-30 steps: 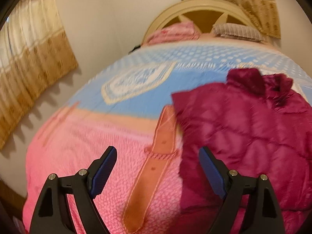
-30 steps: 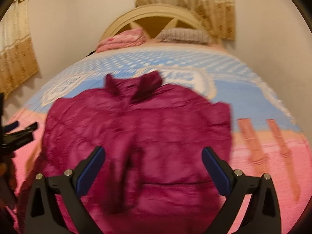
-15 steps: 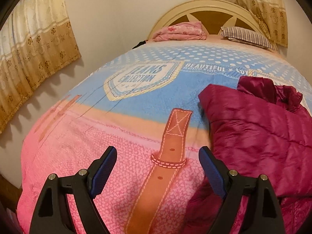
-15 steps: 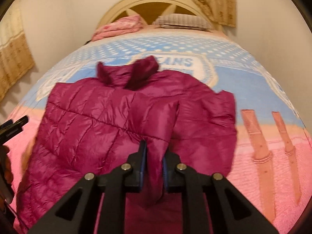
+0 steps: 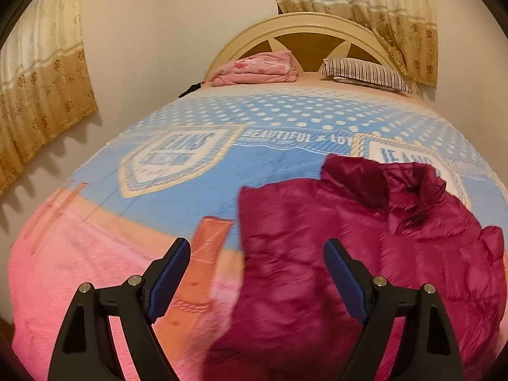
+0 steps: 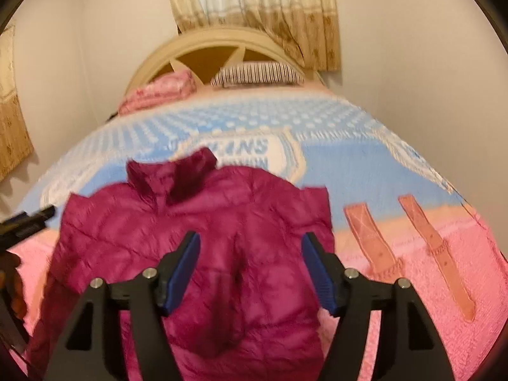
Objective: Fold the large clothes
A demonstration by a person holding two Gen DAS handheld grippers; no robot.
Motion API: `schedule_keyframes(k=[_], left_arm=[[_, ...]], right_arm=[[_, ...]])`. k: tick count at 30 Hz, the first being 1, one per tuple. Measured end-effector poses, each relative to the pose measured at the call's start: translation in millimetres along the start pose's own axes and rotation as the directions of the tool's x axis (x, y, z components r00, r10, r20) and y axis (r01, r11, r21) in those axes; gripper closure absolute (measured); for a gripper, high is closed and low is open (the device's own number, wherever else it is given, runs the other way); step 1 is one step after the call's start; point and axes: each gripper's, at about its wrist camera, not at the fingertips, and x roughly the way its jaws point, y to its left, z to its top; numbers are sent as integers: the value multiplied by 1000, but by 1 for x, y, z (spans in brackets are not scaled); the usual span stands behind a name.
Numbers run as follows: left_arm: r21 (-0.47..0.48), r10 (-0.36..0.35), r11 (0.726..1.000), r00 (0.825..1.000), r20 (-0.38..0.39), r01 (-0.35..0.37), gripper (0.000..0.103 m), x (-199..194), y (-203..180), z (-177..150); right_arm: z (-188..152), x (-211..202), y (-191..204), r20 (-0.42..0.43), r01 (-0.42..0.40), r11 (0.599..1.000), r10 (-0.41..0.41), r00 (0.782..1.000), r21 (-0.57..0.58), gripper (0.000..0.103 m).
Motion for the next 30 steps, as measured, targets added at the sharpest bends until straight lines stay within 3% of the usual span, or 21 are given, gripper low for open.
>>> schedule_keyframes(k=[2, 3, 4, 8, 17, 30], left_arm=[[-6, -54, 999, 998, -17, 54, 17, 10, -10, -2], [-14, -89, 996, 995, -38, 89, 17, 17, -15, -5], [-14, -99, 995, 994, -49, 99, 17, 23, -18, -7], [73, -22, 997, 993, -113, 30, 17, 51, -38, -33], [44, -54, 997, 985, -166, 62, 8, 73, -34, -48], [63, -38, 997, 983, -177, 50, 6, 76, -37, -54]], right_arm=[[-1, 12, 14, -23, -90, 996, 90, 996, -6, 45], [-4, 24, 25, -63, -109, 994, 107, 992, -26, 59], [-10, 38, 34, -107, -132, 991, 128, 986, -36, 66], [-25, 68, 37, -165, -123, 992, 118, 979, -18, 66], [-42, 77, 33, -187, -90, 995, 80, 979, -45, 70], [-49, 86, 32, -201, -68, 996, 56, 978, -55, 70]])
